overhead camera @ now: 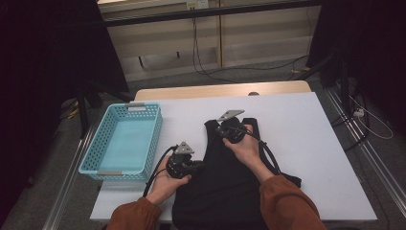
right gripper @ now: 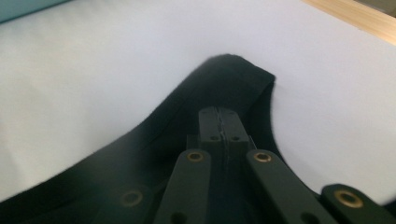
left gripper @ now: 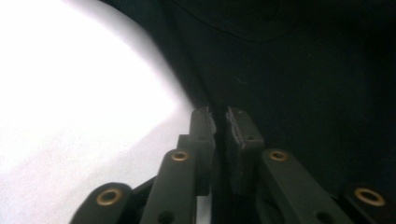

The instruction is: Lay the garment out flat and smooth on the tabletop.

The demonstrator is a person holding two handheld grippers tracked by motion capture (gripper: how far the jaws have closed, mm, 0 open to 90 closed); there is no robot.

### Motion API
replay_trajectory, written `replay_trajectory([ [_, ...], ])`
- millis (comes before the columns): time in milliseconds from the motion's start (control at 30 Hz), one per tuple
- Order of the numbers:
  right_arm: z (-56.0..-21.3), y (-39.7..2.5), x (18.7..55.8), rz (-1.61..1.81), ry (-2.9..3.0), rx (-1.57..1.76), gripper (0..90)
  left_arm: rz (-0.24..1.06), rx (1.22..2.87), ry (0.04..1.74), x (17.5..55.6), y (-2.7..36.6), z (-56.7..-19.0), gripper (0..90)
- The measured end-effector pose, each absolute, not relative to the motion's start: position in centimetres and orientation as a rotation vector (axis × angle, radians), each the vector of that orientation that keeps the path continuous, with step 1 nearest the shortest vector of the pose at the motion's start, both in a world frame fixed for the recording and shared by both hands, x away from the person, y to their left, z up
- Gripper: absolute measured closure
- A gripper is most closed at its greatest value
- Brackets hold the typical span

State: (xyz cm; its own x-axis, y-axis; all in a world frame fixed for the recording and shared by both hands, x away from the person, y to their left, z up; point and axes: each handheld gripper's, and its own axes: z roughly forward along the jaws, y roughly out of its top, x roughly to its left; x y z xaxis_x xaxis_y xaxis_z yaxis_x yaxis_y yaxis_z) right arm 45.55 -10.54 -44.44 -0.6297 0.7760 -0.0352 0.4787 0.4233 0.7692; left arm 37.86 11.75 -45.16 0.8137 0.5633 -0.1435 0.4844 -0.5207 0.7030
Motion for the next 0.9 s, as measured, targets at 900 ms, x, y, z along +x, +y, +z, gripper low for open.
replay_trajectory([
  [900, -44.7, -13.9, 44.4, 1.151, 2.336, 1.084, 59.6, 0.149, 2.234, 0.678, 33.8, 14.1, -43.9, 60.4],
])
